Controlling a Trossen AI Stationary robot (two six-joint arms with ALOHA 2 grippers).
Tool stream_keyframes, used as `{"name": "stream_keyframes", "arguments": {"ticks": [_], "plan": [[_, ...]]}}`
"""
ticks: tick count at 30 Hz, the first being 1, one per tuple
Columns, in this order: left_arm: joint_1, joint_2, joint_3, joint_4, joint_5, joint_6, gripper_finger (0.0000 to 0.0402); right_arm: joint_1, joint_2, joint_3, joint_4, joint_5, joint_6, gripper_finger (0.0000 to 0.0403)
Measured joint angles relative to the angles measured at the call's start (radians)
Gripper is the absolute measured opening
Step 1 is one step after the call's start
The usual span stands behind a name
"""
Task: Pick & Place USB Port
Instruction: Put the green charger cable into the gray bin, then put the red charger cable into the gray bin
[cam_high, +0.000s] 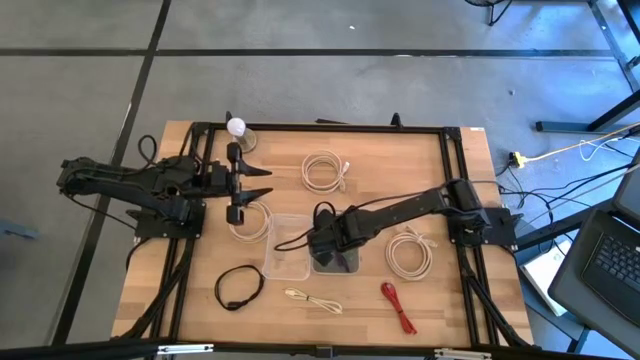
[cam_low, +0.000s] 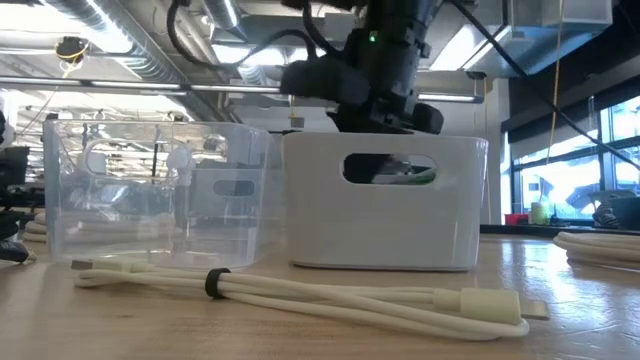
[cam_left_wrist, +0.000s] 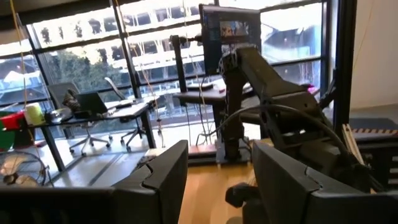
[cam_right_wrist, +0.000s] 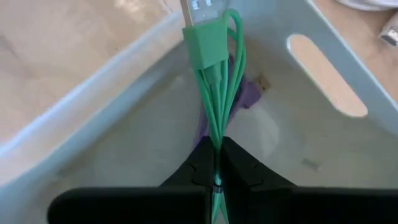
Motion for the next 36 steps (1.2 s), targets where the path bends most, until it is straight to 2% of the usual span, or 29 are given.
{"name": "stream_keyframes", "arguments": {"ticks": [12,15,25,28,30,36], "plan": [[0.000,-0.002,0.000,-0.010,0.000,-0.009,0.0173,-0.008,0.007,0.000,-0.009,-0.016,-0.003,0.0010],[0.000,-0.002,0.000,-0.013,0.000,-0.011,0.0173,-0.008,0.007,0.000,-0.009,0.011,-0.005,0.0014],[0.000,-0.002,0.000,-0.019,0.000,-0.010,0.0173,-0.008,0.006,0.000,-0.039,0.022,-0.061,0.0114],[0.000,-0.002,0.000,-0.020,0.000,-0.010,0.0173,-0.002,0.006,0.031,-0.096,0.084,-0.094,0.0124],[0.000,-0.002,0.000,-0.025,0.000,-0.011,0.0173,0.010,0.006,0.083,-0.181,0.162,-0.110,0.0125],[0.000,-0.002,0.000,-0.069,0.000,-0.012,0.0173,0.088,0.006,0.315,-0.606,0.386,-0.050,0.0109]]}}
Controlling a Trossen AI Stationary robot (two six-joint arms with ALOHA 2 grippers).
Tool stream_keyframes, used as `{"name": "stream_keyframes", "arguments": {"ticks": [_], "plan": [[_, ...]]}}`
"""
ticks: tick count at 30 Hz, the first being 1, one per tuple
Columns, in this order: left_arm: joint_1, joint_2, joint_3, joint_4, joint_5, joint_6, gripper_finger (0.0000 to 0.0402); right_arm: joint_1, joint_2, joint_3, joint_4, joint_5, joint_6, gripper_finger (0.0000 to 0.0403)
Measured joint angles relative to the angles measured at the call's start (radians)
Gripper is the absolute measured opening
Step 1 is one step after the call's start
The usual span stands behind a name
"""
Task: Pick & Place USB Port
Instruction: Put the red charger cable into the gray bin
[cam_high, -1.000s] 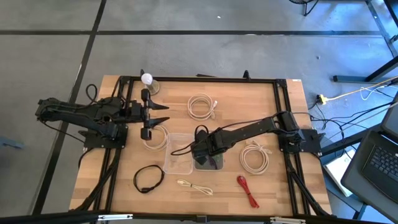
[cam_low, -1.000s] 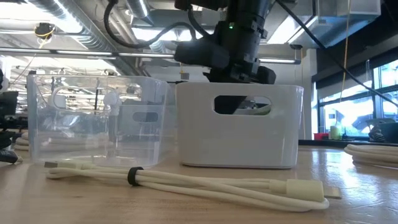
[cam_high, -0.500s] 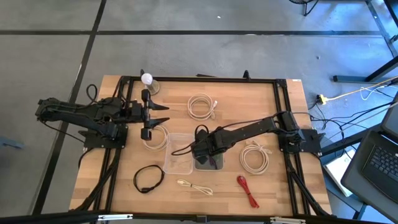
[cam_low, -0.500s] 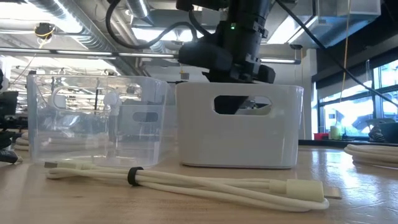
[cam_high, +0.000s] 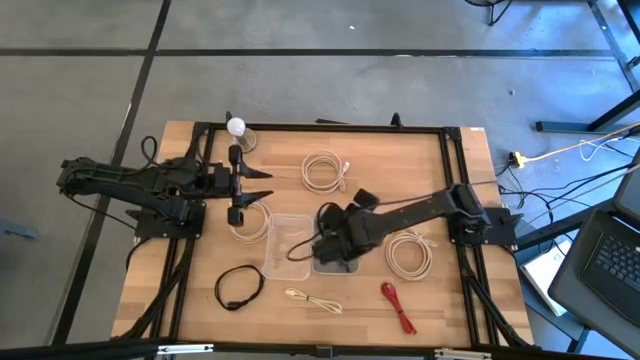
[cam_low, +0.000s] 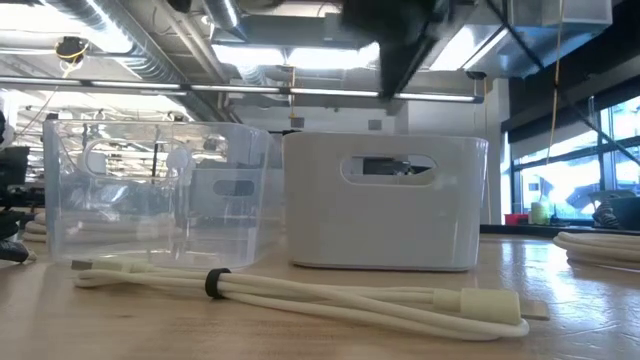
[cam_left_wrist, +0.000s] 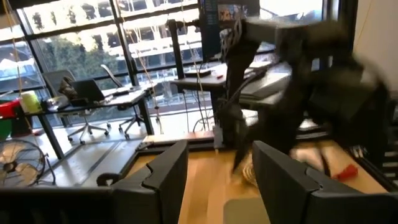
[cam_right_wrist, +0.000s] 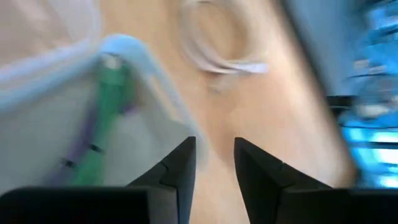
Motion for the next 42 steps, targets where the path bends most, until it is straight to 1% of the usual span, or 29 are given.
{"name": "stream_keyframes", "arguments": {"ticks": [1,2,4,6,9,11,13,16,18,21,25,27,33,37,40,42], "plan": [[0.000,0.000,0.000,-0.011,0.000,-0.006,0.0173,0.015,-0.004,0.026,-0.019,0.022,0.007,0.0107],[0.000,0.000,0.000,-0.021,0.000,-0.016,0.0173,0.030,-0.020,0.033,0.009,0.030,-0.038,0.0104],[0.000,-0.001,0.000,-0.043,0.004,-0.039,0.0173,0.066,-0.060,0.032,0.003,0.027,-0.114,0.0099],[-0.007,-0.007,0.000,-0.071,0.030,-0.064,0.0173,0.102,-0.093,0.031,-0.003,0.058,-0.093,0.0094],[-0.030,-0.015,0.000,-0.089,0.094,-0.100,0.0173,0.148,-0.166,-0.023,0.007,0.061,-0.113,0.0086],[-0.052,-0.027,-0.001,-0.121,0.114,-0.105,0.0173,0.178,-0.213,-0.050,-0.005,0.074,-0.065,0.0081],[-0.076,-0.032,0.001,-0.134,0.114,-0.104,0.0173,0.212,-0.263,-0.090,0.010,0.066,-0.054,0.0076],[-0.108,-0.035,0.000,-0.213,0.115,-0.115,0.0173,0.260,-0.324,-0.126,-0.009,0.053,0.046,0.0069],[-0.136,-0.033,0.000,-0.311,0.122,-0.149,0.0173,0.291,-0.365,-0.157,0.003,0.053,0.095,0.0065],[-0.190,-0.013,0.000,-0.459,0.128,-0.296,0.0173,0.331,-0.404,-0.188,-0.004,0.060,0.171,0.0059],[-0.280,0.027,-0.001,-0.554,0.162,-0.579,0.0173,0.365,-0.438,-0.240,-0.003,0.109,0.201,0.0054],[-0.332,0.058,0.000,-0.546,0.189,-0.698,0.0173,0.368,-0.442,-0.257,-0.005,0.125,0.210,0.0053],[-0.492,0.177,0.000,-0.547,0.187,-0.966,0.0173,0.370,-0.443,-0.287,-0.004,0.132,0.208,0.0053],[-0.545,0.242,0.000,-0.545,0.184,-1.080,0.0173,0.369,-0.443,-0.300,-0.005,0.132,0.202,0.0053],[-0.562,0.268,0.000,-0.536,0.177,-1.097,0.0173,0.369,-0.443,-0.300,0.003,0.132,0.205,0.0053],[-0.562,0.272,0.000,-0.535,0.165,-1.097,0.0173,0.369,-0.443,-0.300,0.050,0.112,0.205,0.0053]]}}
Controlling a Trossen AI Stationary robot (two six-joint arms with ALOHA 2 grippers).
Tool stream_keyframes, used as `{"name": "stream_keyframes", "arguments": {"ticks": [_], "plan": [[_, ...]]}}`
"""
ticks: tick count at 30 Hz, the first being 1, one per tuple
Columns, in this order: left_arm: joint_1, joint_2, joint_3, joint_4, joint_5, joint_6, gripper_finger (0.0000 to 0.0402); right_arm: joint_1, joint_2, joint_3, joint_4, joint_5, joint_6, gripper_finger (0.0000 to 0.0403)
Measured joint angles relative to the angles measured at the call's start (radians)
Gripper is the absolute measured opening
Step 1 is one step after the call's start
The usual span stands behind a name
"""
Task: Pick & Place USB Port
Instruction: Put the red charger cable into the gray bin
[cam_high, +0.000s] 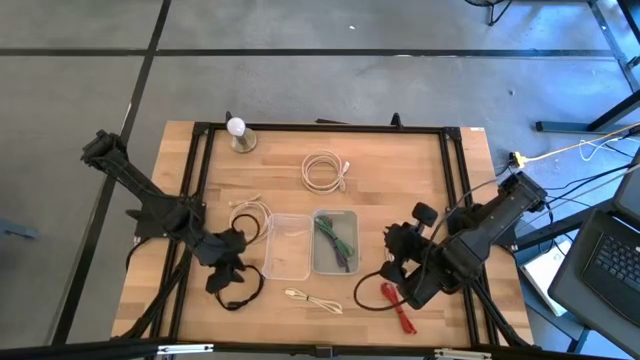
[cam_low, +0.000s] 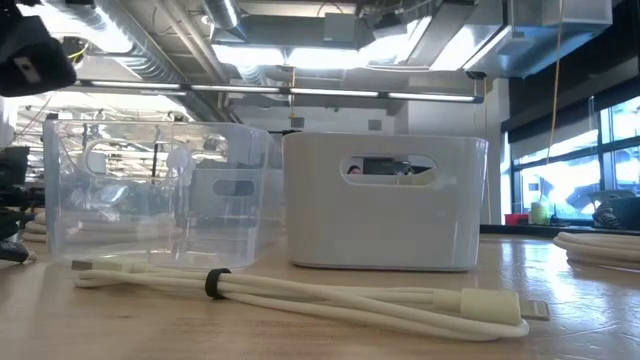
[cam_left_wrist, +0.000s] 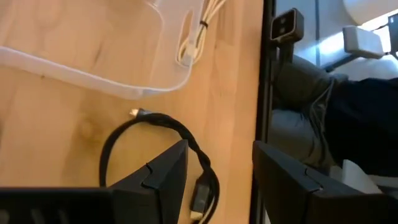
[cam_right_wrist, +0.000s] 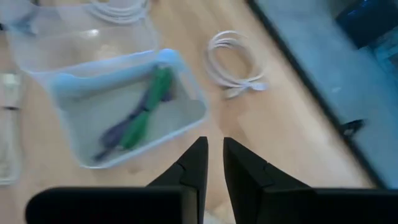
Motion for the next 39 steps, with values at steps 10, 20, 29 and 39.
{"name": "stream_keyframes", "arguments": {"ticks": [10,20,29,39], "plan": [[0.042,-0.039,0.000,0.096,-0.153,0.271,0.0173,0.057,0.018,0.000,0.495,-0.271,-0.228,0.0053],[0.104,-0.103,0.000,0.311,-0.452,0.794,0.0173,0.099,0.185,0.000,0.619,-0.355,-0.182,0.0053],[0.115,-0.139,0.000,0.506,-0.489,1.056,0.0173,0.088,0.326,0.000,0.387,-0.654,0.169,0.0093],[0.113,-0.157,0.000,0.516,-0.488,1.075,0.0173,0.096,0.341,-0.015,0.162,-0.698,0.496,0.0183]]}}
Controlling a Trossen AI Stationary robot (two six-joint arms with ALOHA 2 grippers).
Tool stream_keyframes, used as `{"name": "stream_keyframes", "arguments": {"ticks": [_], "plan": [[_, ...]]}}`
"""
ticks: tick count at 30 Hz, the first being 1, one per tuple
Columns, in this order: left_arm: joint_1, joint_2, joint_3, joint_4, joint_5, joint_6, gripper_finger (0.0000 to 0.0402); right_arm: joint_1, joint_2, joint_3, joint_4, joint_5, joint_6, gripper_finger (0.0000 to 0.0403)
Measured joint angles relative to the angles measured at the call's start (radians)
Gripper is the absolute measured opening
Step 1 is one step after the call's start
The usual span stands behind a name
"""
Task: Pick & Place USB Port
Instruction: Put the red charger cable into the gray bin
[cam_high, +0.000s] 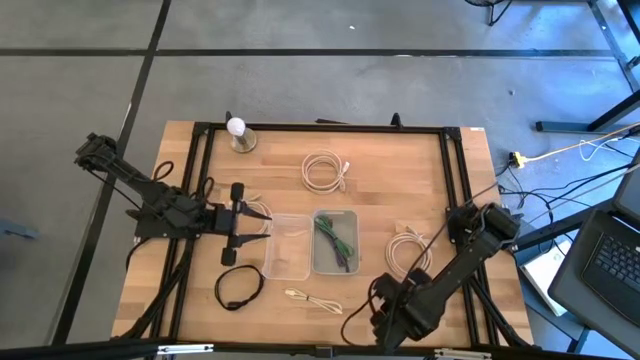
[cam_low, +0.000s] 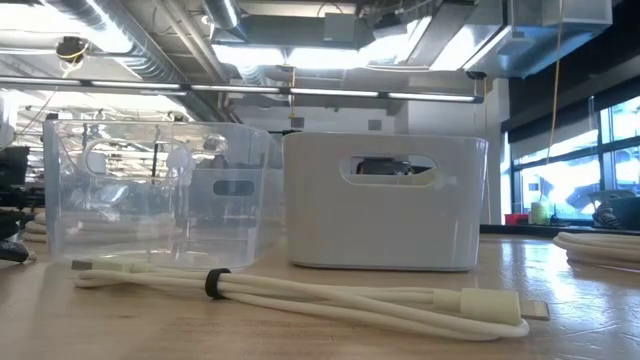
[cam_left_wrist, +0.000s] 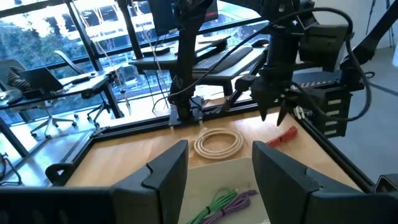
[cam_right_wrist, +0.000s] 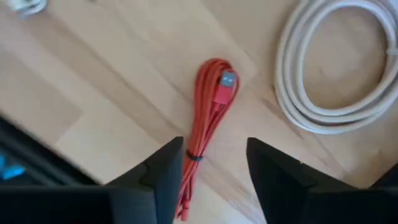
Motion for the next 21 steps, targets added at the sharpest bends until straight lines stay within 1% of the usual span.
{"name": "stream_keyframes", "arguments": {"ticks": [2,7,11,17,19,21], "plan": [[0.000,0.000,0.000,-0.004,0.000,0.006,0.0173,0.001,0.001,-0.024,0.005,-0.007,0.008,0.0195],[0.000,0.000,0.000,-0.007,0.000,0.044,0.0173,0.001,0.002,-0.128,0.109,-0.081,0.011,0.0213],[0.000,0.000,0.000,-0.007,0.000,0.044,0.0173,0.001,0.001,-0.221,0.249,-0.129,0.026,0.0217],[0.000,0.000,0.000,-0.004,-0.001,0.044,0.0173,0.008,-0.005,-0.354,0.421,-0.151,0.054,0.0216],[0.000,0.000,0.000,-0.001,-0.001,0.042,0.0173,0.011,-0.011,-0.389,0.459,-0.154,0.064,0.0207],[0.000,0.000,0.000,0.000,-0.001,0.034,0.0173,0.015,-0.014,-0.406,0.480,-0.152,0.077,0.0187]]}}
